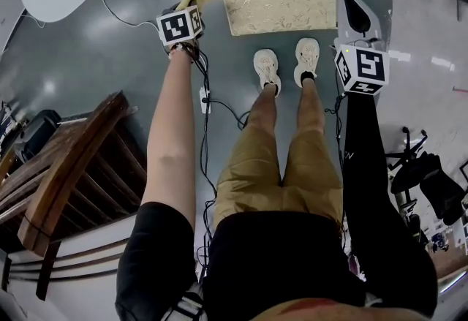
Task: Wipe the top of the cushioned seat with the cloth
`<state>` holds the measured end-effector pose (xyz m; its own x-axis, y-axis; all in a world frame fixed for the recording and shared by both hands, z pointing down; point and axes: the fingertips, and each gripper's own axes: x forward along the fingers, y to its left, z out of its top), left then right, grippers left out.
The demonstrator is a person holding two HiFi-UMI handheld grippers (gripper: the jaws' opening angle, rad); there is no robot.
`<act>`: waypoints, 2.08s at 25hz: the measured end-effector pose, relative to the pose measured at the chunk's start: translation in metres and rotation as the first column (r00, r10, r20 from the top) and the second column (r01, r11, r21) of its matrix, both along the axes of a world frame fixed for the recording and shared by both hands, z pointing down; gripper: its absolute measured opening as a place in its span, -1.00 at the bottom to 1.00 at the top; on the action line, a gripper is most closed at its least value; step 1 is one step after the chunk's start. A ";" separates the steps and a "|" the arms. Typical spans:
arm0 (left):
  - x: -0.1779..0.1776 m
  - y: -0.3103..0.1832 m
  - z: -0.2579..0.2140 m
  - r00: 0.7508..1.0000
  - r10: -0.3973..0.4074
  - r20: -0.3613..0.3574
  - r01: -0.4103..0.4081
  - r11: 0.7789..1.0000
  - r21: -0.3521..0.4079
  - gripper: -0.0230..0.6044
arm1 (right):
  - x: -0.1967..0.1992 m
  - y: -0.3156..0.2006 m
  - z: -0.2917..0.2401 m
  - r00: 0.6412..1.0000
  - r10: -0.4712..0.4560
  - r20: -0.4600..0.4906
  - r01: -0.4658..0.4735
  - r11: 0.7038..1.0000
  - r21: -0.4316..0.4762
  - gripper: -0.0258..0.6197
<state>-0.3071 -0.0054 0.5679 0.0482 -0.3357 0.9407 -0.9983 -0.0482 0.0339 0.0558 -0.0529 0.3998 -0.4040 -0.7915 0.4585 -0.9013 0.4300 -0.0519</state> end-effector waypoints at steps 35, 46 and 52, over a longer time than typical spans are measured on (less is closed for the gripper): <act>0.396 -0.008 0.015 0.886 0.330 -0.325 -0.328 0.943 0.063 -0.73 | 0.139 0.023 0.027 0.999 0.023 0.049 -0.021 0.999 -0.048 -0.92; 0.251 0.011 0.026 0.946 0.225 -0.232 -0.231 0.973 0.001 -0.73 | 0.074 0.035 0.020 0.999 -0.011 0.046 0.013 0.999 -0.034 -0.92; 0.158 0.024 0.030 0.971 0.156 -0.180 -0.164 0.986 -0.030 -0.73 | 0.026 0.041 0.018 0.998 -0.053 0.028 0.054 0.998 -0.033 -0.92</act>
